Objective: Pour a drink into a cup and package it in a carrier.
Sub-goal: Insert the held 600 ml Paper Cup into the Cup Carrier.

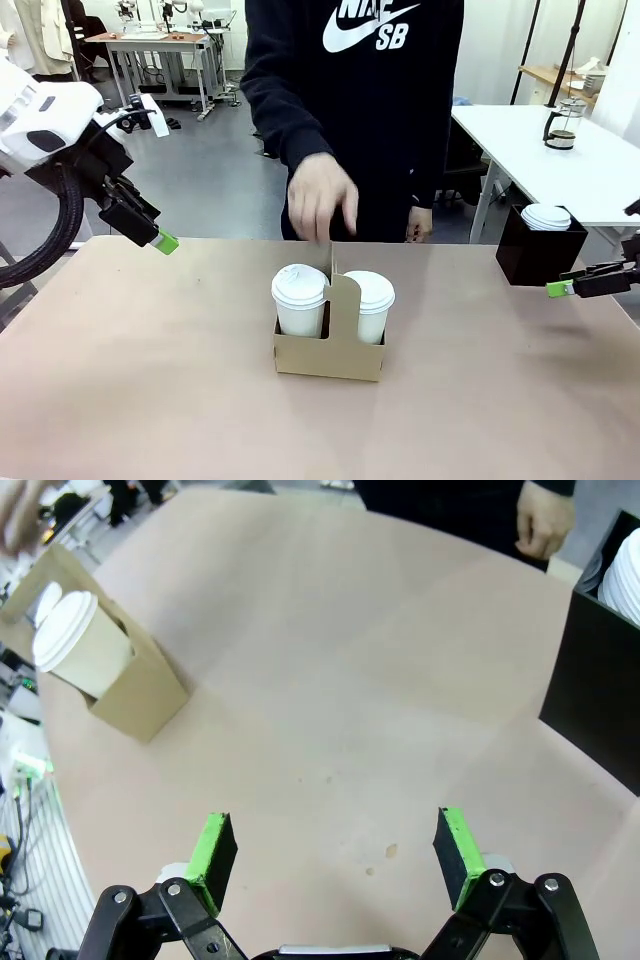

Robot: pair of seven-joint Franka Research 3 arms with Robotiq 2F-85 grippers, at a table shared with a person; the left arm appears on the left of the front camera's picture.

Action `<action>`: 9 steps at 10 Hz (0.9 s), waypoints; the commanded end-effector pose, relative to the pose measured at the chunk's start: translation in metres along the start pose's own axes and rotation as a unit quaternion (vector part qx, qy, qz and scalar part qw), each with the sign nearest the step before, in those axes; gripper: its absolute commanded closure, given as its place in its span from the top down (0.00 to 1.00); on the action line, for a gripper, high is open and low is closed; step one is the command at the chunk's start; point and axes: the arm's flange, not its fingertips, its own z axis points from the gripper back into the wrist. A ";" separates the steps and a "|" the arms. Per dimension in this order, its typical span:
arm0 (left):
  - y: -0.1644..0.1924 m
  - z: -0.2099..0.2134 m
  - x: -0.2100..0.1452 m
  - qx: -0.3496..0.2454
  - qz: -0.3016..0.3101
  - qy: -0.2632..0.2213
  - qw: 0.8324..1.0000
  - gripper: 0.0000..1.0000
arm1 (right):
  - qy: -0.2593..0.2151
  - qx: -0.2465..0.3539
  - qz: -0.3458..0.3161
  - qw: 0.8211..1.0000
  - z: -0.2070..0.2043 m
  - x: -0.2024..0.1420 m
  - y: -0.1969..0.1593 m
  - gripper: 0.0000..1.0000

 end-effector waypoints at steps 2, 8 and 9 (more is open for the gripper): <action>-0.001 0.001 0.000 -0.005 0.009 -0.003 1.000 1.00 | -0.003 0.003 0.013 1.000 0.002 -0.001 0.000 1.00; -0.001 0.001 0.000 -0.005 0.009 -0.003 1.000 1.00 | -0.003 0.003 0.013 1.000 0.002 -0.001 0.000 1.00; -0.001 0.001 0.000 -0.005 0.009 -0.003 1.000 1.00 | -0.003 0.003 0.013 1.000 0.002 -0.001 0.000 1.00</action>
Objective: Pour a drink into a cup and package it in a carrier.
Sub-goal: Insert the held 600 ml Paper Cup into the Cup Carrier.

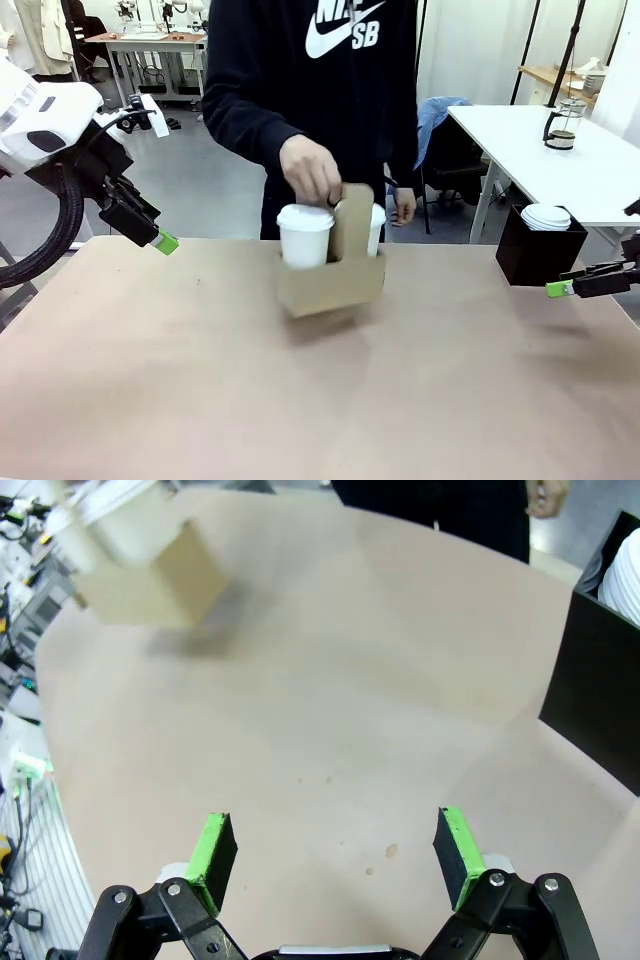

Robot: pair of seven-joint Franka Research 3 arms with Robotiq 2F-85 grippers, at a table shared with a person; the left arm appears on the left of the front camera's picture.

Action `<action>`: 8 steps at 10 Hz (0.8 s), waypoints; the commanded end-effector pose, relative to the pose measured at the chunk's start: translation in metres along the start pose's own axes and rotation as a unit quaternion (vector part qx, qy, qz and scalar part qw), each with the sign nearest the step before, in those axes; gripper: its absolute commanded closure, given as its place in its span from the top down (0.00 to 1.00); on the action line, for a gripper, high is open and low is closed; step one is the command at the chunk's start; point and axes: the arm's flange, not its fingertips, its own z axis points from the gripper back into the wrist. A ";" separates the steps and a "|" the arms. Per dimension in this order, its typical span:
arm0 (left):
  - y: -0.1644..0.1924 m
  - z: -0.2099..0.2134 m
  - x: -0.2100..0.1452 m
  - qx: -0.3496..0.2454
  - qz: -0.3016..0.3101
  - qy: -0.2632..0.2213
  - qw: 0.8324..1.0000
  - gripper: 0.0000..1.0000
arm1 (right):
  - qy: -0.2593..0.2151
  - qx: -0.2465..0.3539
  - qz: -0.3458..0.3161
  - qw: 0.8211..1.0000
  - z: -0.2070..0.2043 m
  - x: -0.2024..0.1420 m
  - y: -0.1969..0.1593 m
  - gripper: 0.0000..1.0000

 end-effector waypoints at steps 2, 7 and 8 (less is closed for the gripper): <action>-0.001 0.001 0.000 -0.005 0.009 -0.003 1.000 1.00 | -0.003 0.003 0.012 1.000 0.002 -0.001 0.000 1.00; -0.001 0.001 0.000 -0.005 0.009 -0.003 1.000 1.00 | -0.003 0.003 0.012 1.000 0.002 -0.001 0.000 1.00; -0.001 0.001 0.000 -0.005 0.009 -0.003 1.000 1.00 | -0.003 0.003 0.012 1.000 0.002 -0.001 0.000 1.00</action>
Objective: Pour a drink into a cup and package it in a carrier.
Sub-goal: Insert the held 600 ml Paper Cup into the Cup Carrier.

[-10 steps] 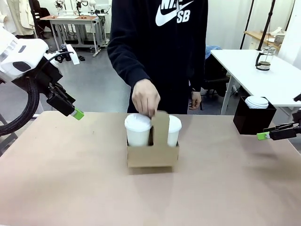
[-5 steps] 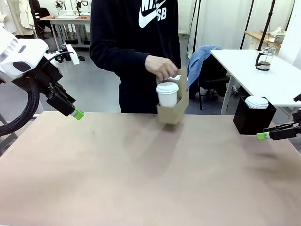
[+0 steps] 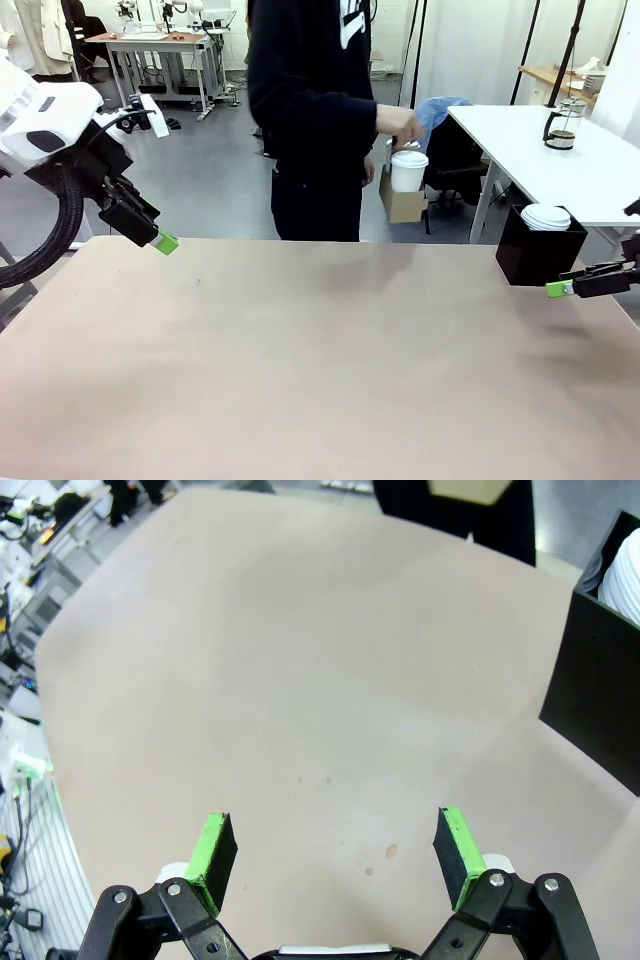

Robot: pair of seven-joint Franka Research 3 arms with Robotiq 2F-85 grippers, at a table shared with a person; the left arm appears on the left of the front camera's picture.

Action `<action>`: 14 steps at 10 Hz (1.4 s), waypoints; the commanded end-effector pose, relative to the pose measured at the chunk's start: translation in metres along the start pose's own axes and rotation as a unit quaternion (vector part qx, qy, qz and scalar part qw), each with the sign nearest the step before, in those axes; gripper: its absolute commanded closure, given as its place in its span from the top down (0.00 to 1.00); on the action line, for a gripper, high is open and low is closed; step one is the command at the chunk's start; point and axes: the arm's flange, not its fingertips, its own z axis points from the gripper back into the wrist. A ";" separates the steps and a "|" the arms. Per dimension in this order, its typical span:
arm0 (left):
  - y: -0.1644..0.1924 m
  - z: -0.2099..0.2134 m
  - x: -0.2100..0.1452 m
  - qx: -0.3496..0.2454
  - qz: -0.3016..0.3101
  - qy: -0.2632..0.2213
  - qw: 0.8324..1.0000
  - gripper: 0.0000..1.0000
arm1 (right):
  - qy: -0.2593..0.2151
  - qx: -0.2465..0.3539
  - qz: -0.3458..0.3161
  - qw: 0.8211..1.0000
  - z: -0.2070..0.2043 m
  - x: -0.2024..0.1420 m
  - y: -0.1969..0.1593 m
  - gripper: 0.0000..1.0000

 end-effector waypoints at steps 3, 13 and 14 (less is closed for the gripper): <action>-0.001 0.001 0.000 -0.005 0.009 -0.003 1.000 1.00 | -0.003 0.003 0.012 1.000 0.002 -0.001 0.000 1.00; -0.001 0.001 0.000 -0.005 0.009 -0.003 1.000 1.00 | -0.003 0.003 0.012 1.000 0.002 -0.001 0.000 1.00; -0.001 0.001 0.000 -0.005 0.009 -0.003 1.000 1.00 | -0.003 0.003 0.012 1.000 0.002 -0.001 0.000 1.00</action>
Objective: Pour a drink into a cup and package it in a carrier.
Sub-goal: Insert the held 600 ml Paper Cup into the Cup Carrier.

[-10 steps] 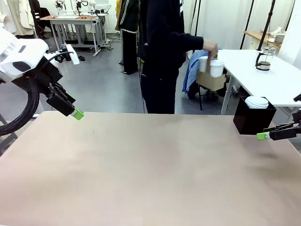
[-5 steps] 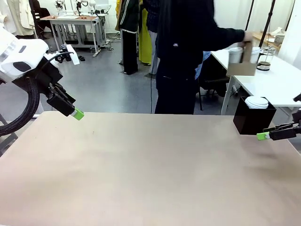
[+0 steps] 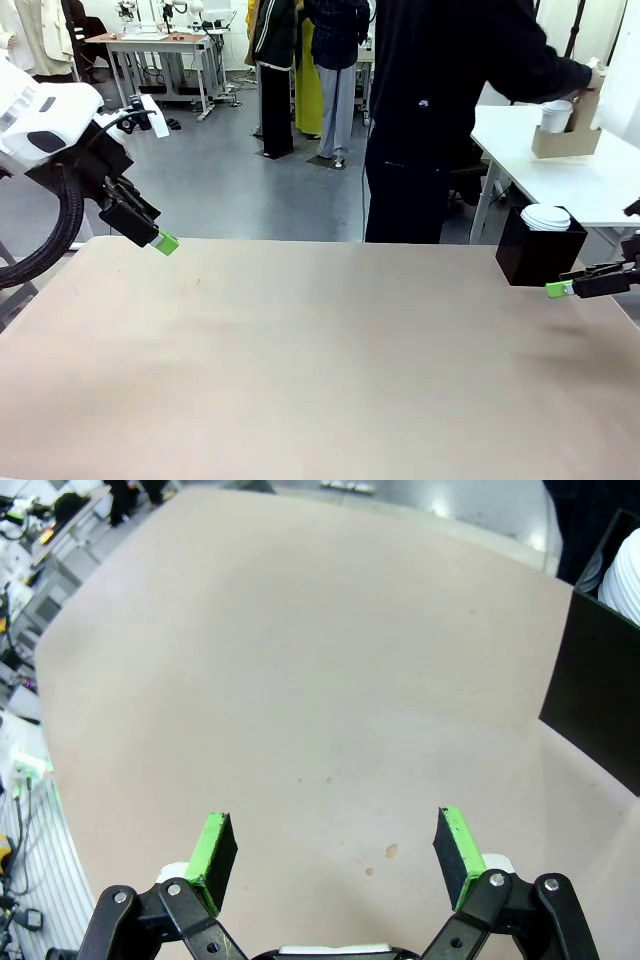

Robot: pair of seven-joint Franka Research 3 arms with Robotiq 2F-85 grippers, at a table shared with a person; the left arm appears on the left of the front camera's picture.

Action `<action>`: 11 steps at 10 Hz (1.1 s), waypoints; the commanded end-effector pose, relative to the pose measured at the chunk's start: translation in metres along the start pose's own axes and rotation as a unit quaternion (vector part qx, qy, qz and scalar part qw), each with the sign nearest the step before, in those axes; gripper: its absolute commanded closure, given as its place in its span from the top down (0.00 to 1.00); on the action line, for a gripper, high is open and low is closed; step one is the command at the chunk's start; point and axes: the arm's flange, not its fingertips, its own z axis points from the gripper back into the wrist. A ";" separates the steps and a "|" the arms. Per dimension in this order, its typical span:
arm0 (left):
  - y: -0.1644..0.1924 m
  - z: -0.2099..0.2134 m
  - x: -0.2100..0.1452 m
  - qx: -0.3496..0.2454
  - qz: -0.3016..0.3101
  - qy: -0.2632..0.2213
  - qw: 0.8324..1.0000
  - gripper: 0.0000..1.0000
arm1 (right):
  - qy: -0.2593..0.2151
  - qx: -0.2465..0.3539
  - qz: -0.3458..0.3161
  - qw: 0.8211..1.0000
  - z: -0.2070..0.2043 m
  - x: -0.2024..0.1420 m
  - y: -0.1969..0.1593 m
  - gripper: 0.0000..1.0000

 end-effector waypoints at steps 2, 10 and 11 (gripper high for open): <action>-0.001 0.001 0.000 -0.005 0.009 -0.003 1.000 1.00 | -0.003 0.003 0.012 1.000 0.002 -0.001 0.000 1.00; -0.001 0.001 0.000 -0.005 0.009 -0.003 1.000 1.00 | -0.003 0.003 0.012 1.000 0.002 -0.001 0.000 1.00; -0.001 0.001 0.000 -0.005 0.009 -0.003 1.000 1.00 | -0.003 0.003 0.012 1.000 0.002 -0.001 0.000 1.00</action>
